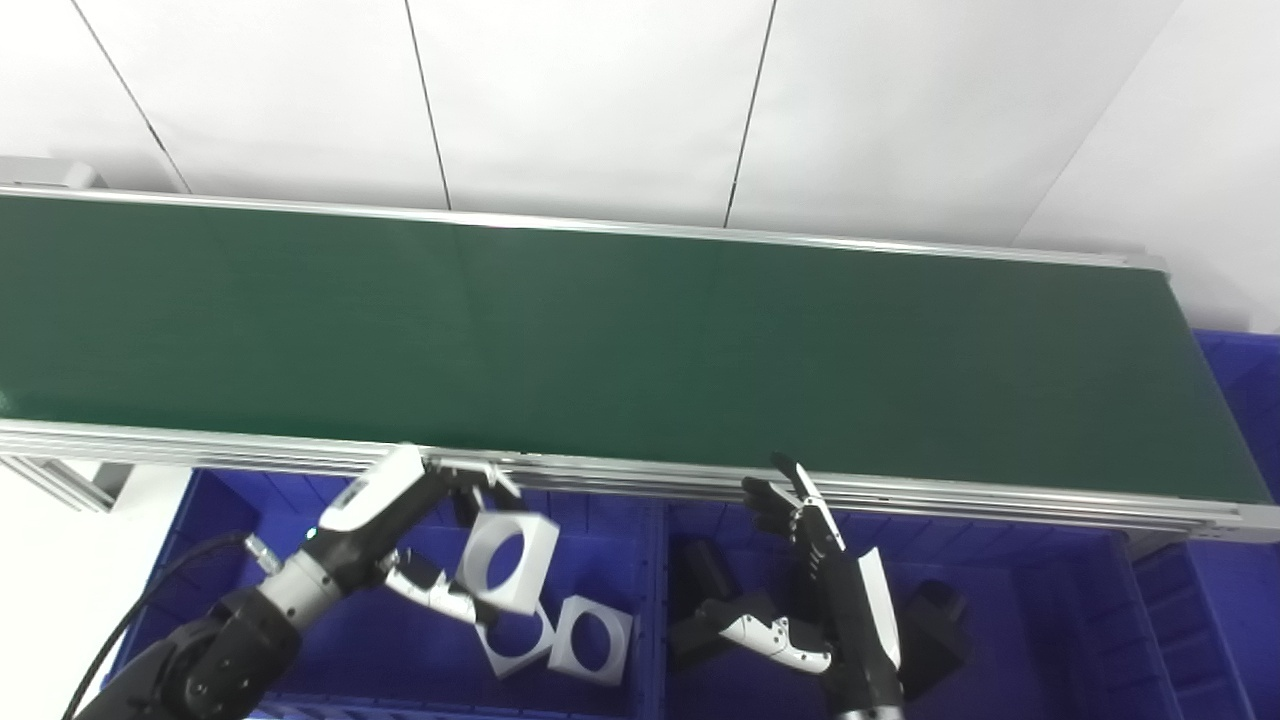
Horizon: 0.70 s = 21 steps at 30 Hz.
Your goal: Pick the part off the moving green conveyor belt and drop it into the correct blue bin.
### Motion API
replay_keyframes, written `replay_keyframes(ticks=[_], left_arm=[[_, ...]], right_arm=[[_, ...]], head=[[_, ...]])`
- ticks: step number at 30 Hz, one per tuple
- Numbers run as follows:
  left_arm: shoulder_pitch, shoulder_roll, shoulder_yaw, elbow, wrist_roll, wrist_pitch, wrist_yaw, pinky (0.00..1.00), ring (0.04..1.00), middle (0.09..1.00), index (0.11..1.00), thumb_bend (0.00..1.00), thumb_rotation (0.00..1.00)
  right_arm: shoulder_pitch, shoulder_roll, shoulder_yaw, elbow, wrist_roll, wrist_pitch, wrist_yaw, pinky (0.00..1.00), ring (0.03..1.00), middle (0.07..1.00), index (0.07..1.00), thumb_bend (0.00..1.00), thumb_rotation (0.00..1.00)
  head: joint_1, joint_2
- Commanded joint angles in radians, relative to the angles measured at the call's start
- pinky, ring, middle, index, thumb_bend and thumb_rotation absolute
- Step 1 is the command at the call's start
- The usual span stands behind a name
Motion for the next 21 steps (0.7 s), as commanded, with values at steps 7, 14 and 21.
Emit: replay_keyframes(ticks=[7, 14, 21], left_arm=[[0.011, -0.074, 0.015, -0.066, 0.113, 0.116, -0.095, 0.46, 0.428, 0.508, 0.516, 0.5, 0.0], [0.032, -0.106, 0.032, -0.1, 0.202, 0.246, -0.138, 0.55, 0.583, 0.656, 0.699, 0.55, 0.06], [0.055, -0.116, 0.052, -0.146, 0.23, 0.332, -0.171, 0.74, 0.903, 0.98, 0.968, 0.78, 0.37]], right_arm=[[0.005, 0.008, -0.01, -0.036, -0.013, -0.057, -0.004, 0.75, 0.78, 0.814, 0.932, 0.88, 0.42], [0.006, 0.009, -0.014, -0.031, -0.01, -0.057, -0.003, 0.75, 0.779, 0.816, 0.933, 0.88, 0.43], [0.005, 0.005, -0.01, -0.031, -0.007, -0.058, -0.004, 0.75, 0.782, 0.817, 0.933, 0.87, 0.41]], head=[[0.004, -0.005], [0.021, -0.008], [0.023, -0.009]])
